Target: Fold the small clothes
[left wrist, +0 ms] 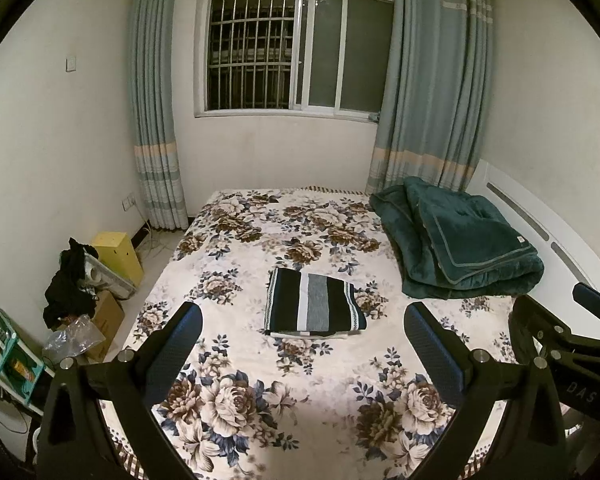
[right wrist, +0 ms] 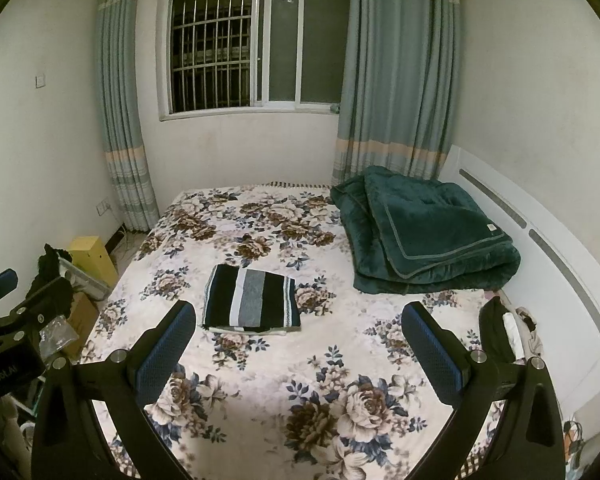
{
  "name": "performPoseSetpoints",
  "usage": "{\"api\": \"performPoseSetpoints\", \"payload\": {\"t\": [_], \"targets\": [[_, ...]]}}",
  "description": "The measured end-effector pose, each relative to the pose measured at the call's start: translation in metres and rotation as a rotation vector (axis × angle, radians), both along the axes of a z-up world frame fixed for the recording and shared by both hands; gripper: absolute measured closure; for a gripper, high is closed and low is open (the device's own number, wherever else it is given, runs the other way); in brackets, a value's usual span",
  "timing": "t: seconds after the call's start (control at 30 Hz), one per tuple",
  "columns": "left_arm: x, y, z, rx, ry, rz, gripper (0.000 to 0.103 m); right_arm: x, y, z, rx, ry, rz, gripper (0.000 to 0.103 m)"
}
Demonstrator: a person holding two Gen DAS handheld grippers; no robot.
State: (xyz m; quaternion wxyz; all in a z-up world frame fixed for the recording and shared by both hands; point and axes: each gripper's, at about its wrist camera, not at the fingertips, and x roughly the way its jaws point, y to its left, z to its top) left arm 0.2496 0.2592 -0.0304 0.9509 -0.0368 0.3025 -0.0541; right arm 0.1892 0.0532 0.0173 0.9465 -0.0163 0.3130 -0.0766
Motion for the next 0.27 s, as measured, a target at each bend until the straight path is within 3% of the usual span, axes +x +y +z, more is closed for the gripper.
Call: {"api": "performPoseSetpoints", "payload": {"t": [0.27], "targets": [[-0.0013,-0.0005,0.0033,0.006,-0.009,0.003,0.000,-0.0025,0.0004,-0.0014,0.002,-0.003,-0.003,0.000]]}}
